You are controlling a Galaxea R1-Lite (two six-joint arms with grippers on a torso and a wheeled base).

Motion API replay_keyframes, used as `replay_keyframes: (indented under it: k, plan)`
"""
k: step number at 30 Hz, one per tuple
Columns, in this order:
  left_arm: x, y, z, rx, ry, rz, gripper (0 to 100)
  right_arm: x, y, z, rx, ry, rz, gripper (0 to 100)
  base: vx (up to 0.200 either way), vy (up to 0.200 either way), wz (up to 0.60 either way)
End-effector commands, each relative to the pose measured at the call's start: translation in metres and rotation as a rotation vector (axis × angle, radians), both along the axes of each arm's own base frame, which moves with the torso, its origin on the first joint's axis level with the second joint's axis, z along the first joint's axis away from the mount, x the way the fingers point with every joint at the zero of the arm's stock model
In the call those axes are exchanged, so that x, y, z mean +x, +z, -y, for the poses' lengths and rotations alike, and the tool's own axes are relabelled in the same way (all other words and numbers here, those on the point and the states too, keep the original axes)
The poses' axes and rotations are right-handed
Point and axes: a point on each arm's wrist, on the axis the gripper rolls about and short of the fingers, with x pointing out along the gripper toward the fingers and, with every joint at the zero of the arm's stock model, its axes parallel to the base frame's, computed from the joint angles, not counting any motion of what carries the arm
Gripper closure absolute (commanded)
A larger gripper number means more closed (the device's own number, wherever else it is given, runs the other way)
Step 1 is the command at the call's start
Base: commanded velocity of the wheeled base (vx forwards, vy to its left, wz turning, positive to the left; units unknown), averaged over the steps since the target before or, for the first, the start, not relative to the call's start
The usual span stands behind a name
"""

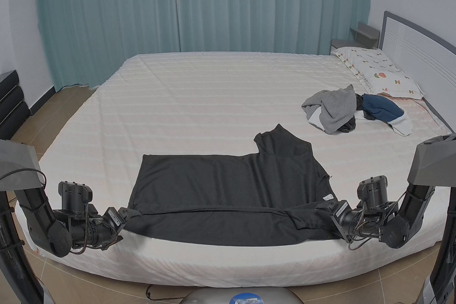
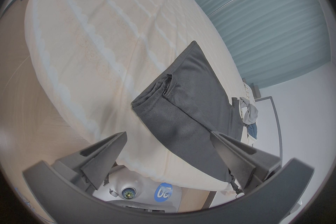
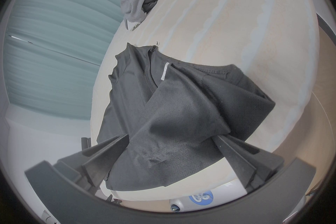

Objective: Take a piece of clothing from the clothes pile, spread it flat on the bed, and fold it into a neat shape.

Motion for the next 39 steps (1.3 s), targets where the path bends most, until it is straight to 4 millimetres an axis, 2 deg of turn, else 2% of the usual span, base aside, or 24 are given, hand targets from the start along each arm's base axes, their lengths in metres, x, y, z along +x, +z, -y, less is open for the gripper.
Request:
replay_keyframes:
  k: [1, 4, 5, 12, 27, 39]
  plan:
    - [0.000, -0.001, 0.000, 0.001, -0.002, -0.003, 0, -0.001, -0.003, -0.003, -0.012, 0.003, -0.007, 0, 0.000, 0.000, 0.00]
    - [0.000, -0.001, 0.000, 0.001, -0.002, -0.003, 0, 0.001, -0.004, -0.003, -0.026, -0.013, -0.001, 0, 0.000, 0.000, 0.00]
    - [0.000, -0.001, 0.000, 0.001, -0.002, -0.003, 0, 0.001, -0.004, -0.003, -0.027, -0.015, 0.001, 100, 0.000, 0.000, 0.00]
    - [0.000, -0.001, 0.000, 0.001, -0.002, -0.002, 0, 0.000, 0.002, -0.002, -0.050, -0.046, 0.027, 100, 0.000, 0.000, 0.00]
    - [0.000, -0.001, 0.000, 0.002, -0.003, -0.004, 0, -0.020, 0.041, -0.002, -0.014, -0.011, 0.090, 100, 0.000, 0.000, 0.00]
    - [0.000, -0.001, 0.000, 0.002, -0.003, -0.006, 0, -0.033, 0.041, 0.001, 0.021, 0.019, -0.009, 100, 0.000, 0.000, 0.00]
